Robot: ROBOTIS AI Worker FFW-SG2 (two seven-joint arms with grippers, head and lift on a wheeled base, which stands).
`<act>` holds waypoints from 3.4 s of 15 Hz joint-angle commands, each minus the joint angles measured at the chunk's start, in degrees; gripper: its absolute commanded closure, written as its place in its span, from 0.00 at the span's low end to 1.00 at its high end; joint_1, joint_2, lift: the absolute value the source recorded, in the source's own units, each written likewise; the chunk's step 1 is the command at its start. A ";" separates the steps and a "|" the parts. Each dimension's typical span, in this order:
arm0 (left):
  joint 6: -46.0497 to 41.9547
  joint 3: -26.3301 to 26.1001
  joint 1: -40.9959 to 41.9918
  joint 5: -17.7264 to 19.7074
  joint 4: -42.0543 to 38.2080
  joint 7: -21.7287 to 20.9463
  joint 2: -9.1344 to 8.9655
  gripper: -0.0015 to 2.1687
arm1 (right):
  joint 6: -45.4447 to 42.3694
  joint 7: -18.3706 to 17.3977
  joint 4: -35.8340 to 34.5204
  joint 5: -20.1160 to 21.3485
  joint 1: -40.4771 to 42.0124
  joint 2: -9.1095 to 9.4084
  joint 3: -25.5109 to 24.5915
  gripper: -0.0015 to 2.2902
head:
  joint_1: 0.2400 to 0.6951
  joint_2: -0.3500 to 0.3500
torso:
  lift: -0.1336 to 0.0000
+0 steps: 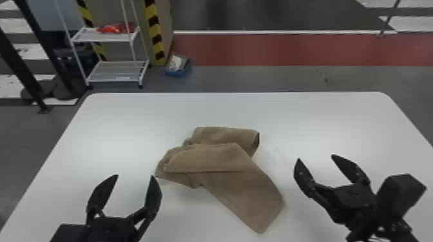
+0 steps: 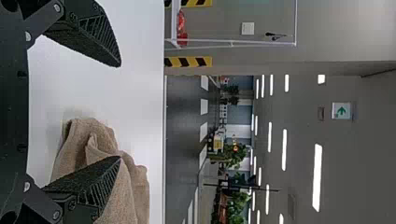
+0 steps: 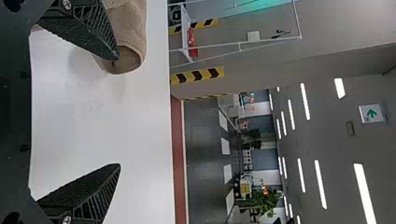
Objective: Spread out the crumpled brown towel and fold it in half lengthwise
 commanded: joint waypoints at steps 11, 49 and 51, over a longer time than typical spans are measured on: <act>-0.21 -0.79 0.44 -0.09 -0.52 -0.09 -0.15 0.09 | -0.56 0.00 -0.17 -0.09 0.35 0.23 -0.88 0.03 | 1.00 0.53 | 0.07; 32.66 -30.15 -11.96 -15.29 5.10 -10.03 -0.15 0.27 | 2.61 0.35 1.85 -9.49 1.67 0.23 -20.48 0.03 | 1.00 0.00 | 0.07; 33.01 -29.88 -11.78 -15.29 4.84 -9.94 -0.15 0.38 | 2.61 0.27 1.85 -9.49 1.67 0.23 -20.30 0.03 | 1.00 0.00 | 0.07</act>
